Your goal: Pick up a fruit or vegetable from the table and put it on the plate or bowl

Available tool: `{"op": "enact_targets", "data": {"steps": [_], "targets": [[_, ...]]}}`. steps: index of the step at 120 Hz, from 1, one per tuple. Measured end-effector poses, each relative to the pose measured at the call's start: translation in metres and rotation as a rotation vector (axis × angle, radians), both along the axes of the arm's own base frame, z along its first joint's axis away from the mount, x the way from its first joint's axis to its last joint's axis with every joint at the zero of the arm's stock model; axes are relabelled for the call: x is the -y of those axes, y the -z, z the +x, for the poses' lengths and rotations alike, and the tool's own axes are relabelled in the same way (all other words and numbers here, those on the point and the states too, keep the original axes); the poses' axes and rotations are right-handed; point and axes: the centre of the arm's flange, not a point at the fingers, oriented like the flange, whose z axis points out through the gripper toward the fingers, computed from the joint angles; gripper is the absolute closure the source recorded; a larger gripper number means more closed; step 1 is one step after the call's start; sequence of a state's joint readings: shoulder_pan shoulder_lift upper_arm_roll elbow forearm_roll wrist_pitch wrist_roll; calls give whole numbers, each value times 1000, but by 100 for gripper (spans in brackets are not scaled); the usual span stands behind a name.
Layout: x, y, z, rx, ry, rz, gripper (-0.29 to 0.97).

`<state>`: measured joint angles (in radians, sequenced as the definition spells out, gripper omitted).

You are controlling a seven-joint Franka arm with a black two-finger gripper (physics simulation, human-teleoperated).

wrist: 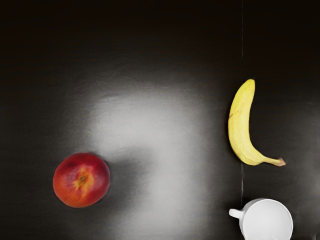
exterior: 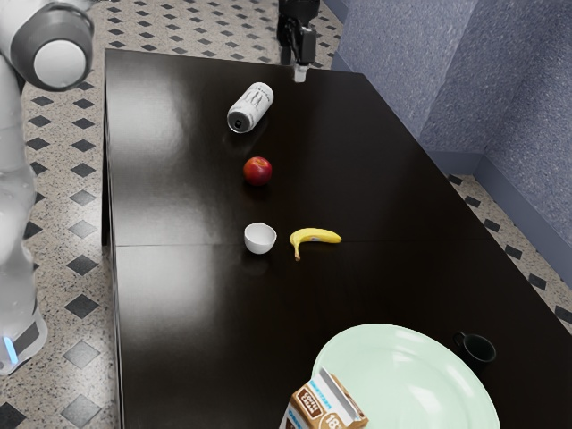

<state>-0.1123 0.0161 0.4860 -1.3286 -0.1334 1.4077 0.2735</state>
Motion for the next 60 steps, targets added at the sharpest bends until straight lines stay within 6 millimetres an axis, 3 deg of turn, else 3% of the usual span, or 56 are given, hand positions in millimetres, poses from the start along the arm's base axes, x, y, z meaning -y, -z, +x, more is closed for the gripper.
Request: {"op": "enact_targets", "data": {"steps": [21, 39, 40, 46, 49, 54, 60], "targets": [[61, 0, 18, 0, 123, 1, 2], [82, -3, 20, 5, 161, 2, 2], [82, -9, 19, 15, 161, 7, 2], [93, -121, -31, 235, 172, 84, 2], [99, -156, -58, 306, 179, 101, 2], [99, -179, -77, 344, 166, 125, 2], [107, -176, -73, 322, 169, 138, 2]]}}
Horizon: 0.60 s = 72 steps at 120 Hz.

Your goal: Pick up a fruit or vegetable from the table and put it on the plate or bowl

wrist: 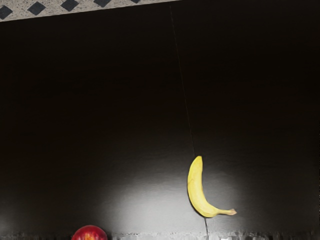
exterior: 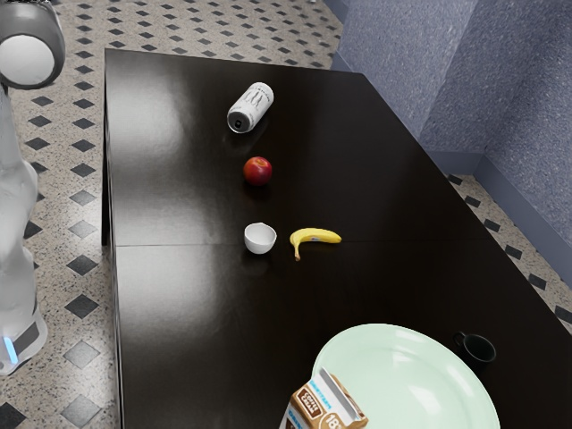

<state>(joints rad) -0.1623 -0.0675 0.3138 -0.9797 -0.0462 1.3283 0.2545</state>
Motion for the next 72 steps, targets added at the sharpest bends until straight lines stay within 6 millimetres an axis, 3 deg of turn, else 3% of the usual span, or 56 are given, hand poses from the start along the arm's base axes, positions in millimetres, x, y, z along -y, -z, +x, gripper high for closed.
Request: {"op": "enact_targets", "data": {"steps": [12, 22, 30, 36, 39, 43, 58, 64, 72], "targets": [[12, 36, 34, -102, 2, 12, 2], [12, 107, 86, -272, -23, 18, 2], [-1, 161, 105, -393, -54, 4, 2], [-16, 227, 88, -502, -63, -44, 2], [-22, 262, 68, -548, -61, -77, 2], [-38, 293, 41, -572, -79, -113, 2], [-63, 346, -36, -514, -125, -167, 2], [-66, 367, -42, -488, -144, -162, 2], [-72, 387, -31, -445, -167, -136, 2]]}}
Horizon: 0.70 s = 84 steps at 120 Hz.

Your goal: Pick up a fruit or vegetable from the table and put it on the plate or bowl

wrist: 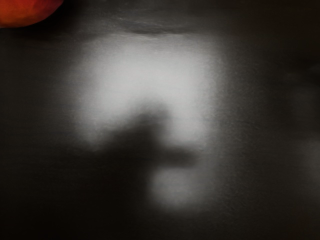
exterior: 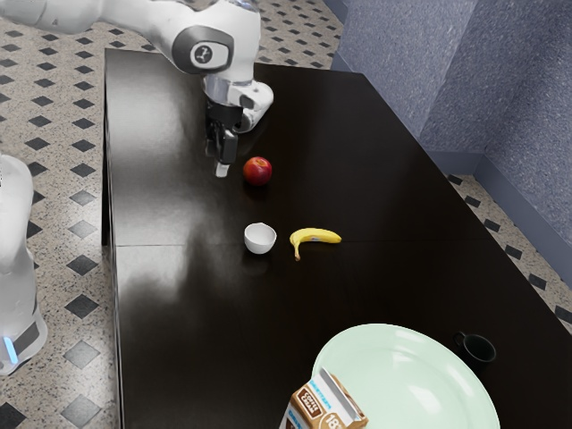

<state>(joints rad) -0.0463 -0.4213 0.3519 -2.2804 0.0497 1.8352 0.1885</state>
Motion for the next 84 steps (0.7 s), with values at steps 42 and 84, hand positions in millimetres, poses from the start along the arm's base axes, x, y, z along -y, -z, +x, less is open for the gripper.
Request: {"op": "enact_targets", "data": {"steps": [42, 84], "targets": [[-70, 45, 42, 210, -153, 118, 3], [-73, 54, 58, 266, -168, 146, 4]]}}
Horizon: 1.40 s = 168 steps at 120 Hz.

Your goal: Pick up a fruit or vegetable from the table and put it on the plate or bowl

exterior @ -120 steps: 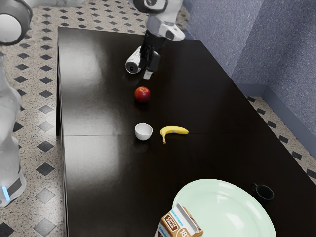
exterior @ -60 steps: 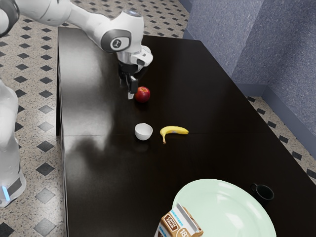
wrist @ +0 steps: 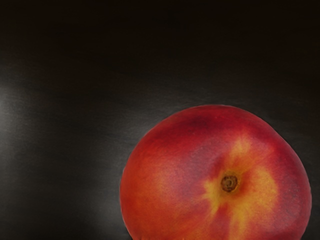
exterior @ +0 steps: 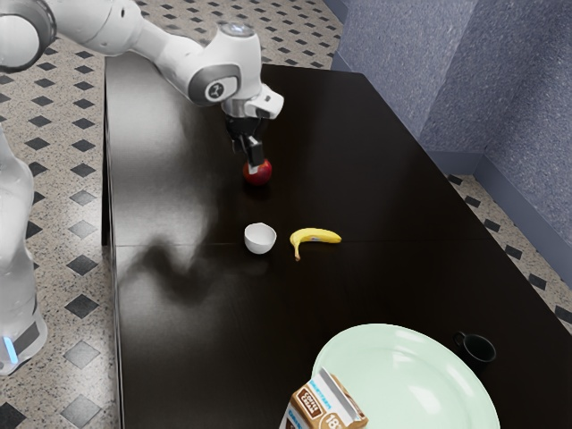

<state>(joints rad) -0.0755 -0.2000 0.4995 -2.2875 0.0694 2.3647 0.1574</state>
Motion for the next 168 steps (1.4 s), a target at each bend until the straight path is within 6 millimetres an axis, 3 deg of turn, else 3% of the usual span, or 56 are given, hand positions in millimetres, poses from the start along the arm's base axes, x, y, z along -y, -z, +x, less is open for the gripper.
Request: {"op": "enact_targets", "data": {"steps": [13, 38, 69, 90, 110, 155, 168], "targets": [[-1, 13, 5, -16, -7, 4, 4], [1, 8, 12, 15, -7, 14, 4], [3, 26, 21, 8, -14, 18, 4], [8, 21, 29, 33, -8, 22, 4], [8, 31, 32, 21, -14, 23, 5], [11, 32, 35, 28, -21, 21, 28], [16, 16, 42, 52, -11, 31, 35]]}}
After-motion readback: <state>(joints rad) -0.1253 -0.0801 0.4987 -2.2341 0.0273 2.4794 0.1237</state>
